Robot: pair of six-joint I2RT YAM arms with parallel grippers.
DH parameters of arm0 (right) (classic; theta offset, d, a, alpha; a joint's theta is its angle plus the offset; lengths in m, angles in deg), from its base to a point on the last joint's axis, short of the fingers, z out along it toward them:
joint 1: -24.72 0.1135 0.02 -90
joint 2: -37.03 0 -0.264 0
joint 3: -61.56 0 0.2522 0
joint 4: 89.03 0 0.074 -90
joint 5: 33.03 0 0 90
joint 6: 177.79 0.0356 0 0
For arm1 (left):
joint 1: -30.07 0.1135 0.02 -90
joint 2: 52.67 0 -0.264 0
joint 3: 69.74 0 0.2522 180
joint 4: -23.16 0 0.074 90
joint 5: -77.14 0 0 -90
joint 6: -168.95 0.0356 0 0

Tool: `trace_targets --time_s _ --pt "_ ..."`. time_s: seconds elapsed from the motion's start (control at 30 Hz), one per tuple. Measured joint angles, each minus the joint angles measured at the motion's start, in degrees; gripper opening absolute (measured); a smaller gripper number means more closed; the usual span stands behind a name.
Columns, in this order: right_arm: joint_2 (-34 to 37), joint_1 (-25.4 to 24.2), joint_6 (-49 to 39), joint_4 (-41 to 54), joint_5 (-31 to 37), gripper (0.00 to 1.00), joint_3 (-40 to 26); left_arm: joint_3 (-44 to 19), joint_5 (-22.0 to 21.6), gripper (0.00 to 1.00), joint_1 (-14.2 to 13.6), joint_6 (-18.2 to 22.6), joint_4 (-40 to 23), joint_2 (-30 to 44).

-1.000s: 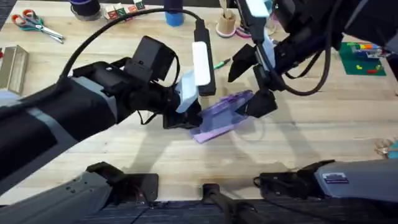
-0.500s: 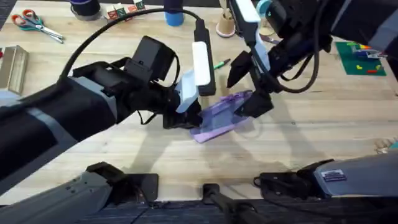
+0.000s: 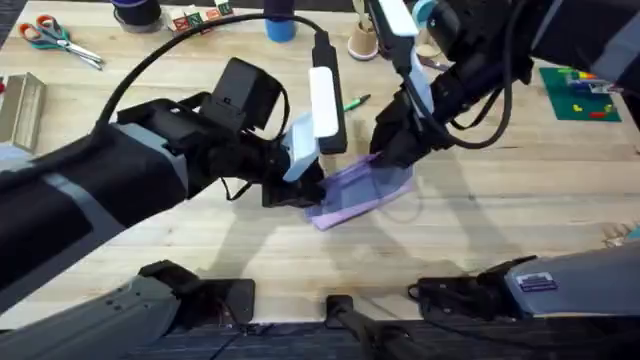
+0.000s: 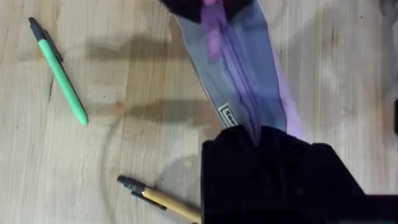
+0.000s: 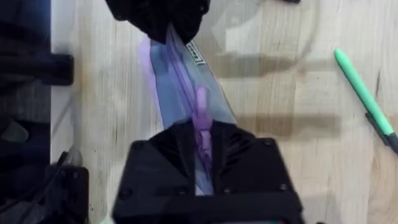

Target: Unzip the bag, pick up the pens from the table one at a time and place them inside, then zip the bag closed.

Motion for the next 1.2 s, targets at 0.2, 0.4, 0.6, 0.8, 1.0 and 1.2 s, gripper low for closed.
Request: trace_targets --time_s 0.2,0.4,0.6,0.8,1.0,1.2 --pt "0.0 0.0 -0.01 0.02 0.02 0.034 0.0 0.0 0.07 0.042 0.0 0.0 0.0 0.0" --pt "0.0 0.0 0.01 -0.02 0.01 0.033 0.0 0.0 0.07 0.042 0.0 0.0 0.0 0.0" --pt "-0.22 0.0 0.29 -0.01 -0.55 0.032 -0.04 0.0 0.07 0.042 0.0 0.0 -0.04 0.0" --pt "-1.31 -0.04 0.69 0.93 -1.5 0.032 -0.23 0.0 0.13 0.042 0.0 0.0 -0.11 0.0" --pt "-1.4 -0.04 0.95 1.09 -3.08 0.032 -0.39 0.0 0.11 0.042 0.0 0.0 -0.13 0.0" --pt "-1.4 1.27 0.95 0.98 -4.74 0.032 -0.42 0.0 0.11 0.042 0.0 0.0 -0.33 0.0"
